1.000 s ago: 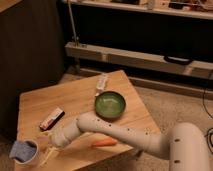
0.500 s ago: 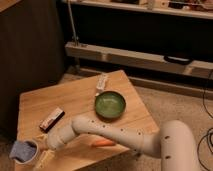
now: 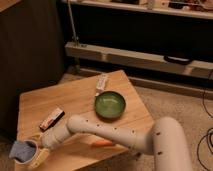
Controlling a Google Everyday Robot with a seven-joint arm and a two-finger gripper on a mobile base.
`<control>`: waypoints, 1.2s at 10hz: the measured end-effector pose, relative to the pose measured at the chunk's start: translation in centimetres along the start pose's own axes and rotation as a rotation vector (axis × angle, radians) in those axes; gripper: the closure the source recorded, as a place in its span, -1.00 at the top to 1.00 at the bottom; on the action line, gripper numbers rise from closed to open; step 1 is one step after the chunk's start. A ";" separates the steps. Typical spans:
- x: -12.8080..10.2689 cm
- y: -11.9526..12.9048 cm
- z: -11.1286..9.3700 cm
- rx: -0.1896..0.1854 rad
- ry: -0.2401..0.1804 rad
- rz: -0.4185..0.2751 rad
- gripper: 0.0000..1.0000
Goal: Place the ceramic cup in the ceramic bowl
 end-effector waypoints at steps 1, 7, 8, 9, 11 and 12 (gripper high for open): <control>0.0 0.1 -0.1 -0.001 -0.001 0.004 -0.14; 1.6 1.2 -3.1 -0.015 0.053 0.019 -1.00; 2.6 1.9 -4.6 -0.027 0.063 0.008 -1.00; 3.3 2.7 -6.6 -0.042 0.068 -0.002 -1.00; 3.4 3.7 -9.2 -0.071 0.067 -0.003 -1.00; 2.9 5.0 -13.4 -0.120 0.062 0.004 -1.00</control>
